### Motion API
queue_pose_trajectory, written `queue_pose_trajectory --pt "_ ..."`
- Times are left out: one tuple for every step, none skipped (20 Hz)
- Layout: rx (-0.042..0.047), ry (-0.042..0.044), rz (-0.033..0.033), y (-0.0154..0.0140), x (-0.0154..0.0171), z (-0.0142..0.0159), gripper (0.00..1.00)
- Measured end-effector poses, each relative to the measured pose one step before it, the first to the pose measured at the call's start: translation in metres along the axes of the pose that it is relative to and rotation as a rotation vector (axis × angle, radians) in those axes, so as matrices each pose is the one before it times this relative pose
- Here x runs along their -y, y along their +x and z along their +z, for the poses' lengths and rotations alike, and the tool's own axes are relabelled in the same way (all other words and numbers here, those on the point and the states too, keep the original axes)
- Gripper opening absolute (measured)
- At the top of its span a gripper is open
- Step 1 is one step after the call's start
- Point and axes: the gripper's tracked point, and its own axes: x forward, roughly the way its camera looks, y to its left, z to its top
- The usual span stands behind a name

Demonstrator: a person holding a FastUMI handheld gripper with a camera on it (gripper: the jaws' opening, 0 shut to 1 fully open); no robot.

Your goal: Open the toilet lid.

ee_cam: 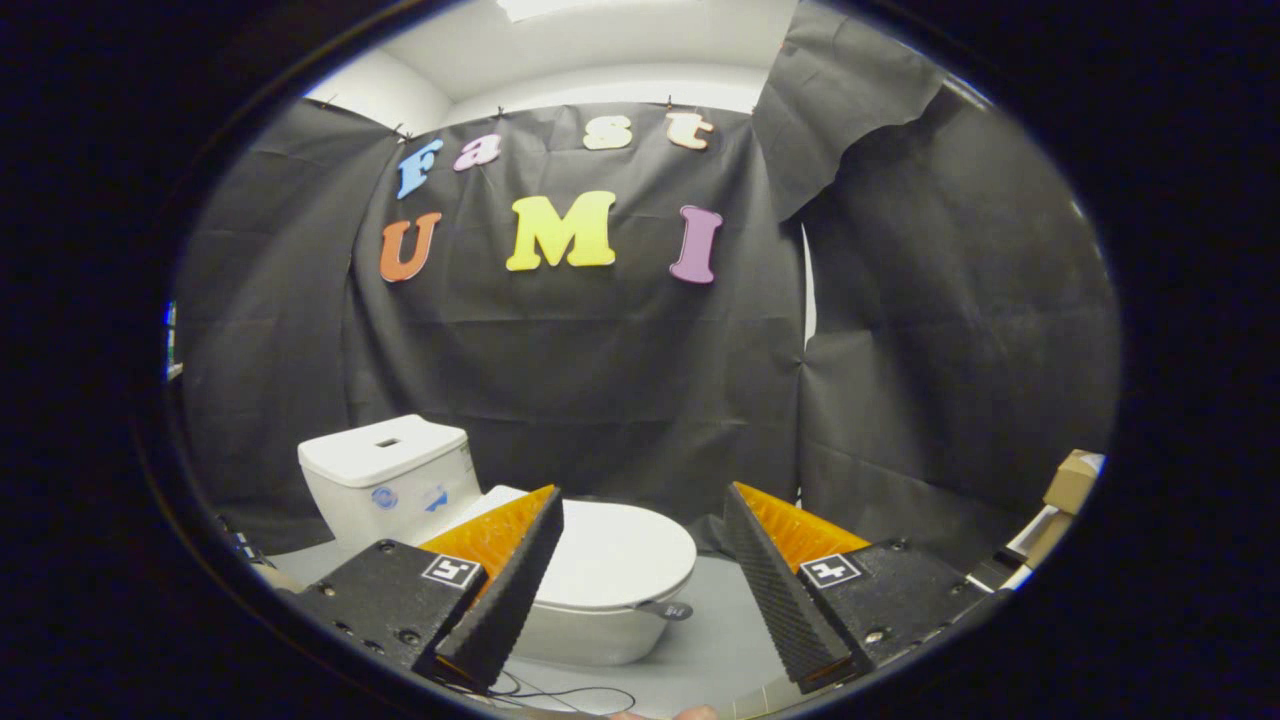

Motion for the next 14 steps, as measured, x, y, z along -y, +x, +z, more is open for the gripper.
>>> queue_pose_trajectory --pt "-0.00235 -0.01064 -0.00652 0.00070 -0.00062 -0.00134 1.00" --pt "-0.00351 -0.00886 -0.00743 0.00095 -0.00010 -0.00379 1.00" --pt "-0.00518 -0.00398 -0.00830 0.00148 -0.00085 -0.00148 1.00" --pt "-0.00604 0.00199 -0.00708 0.00238 -0.00196 -0.00299 1.00" --pt "-0.00698 -0.00273 -0.00253 0.00145 -0.00134 -0.00163 1.00" --pt "-0.01078 -0.01519 -0.00600 0.00296 -0.00055 -0.00461 1.00" --pt "-0.01176 -0.02427 -0.01108 0.00433 0.00180 -0.00176 1.00" --pt "-0.00766 -0.02057 -0.00661 0.00281 0.00263 -0.00172 1.00" --pt "-0.00544 -0.00993 -0.00245 0.00253 0.00211 0.00108 1.00" --pt "-0.00891 0.00296 -0.00034 0.00309 0.00182 0.00022 1.00" --pt "-0.01532 0.01185 0.00312 0.00425 0.00179 -0.00118 1.00" --pt "-0.02939 0.01364 0.00944 0.00643 -0.00045 -0.00527 1.00" --pt "-0.04741 0.00755 0.01288 0.00609 -0.00125 -0.00808 1.00" --pt "-0.04212 0.00140 0.00250 0.00816 0.00051 -0.01076 1.00"
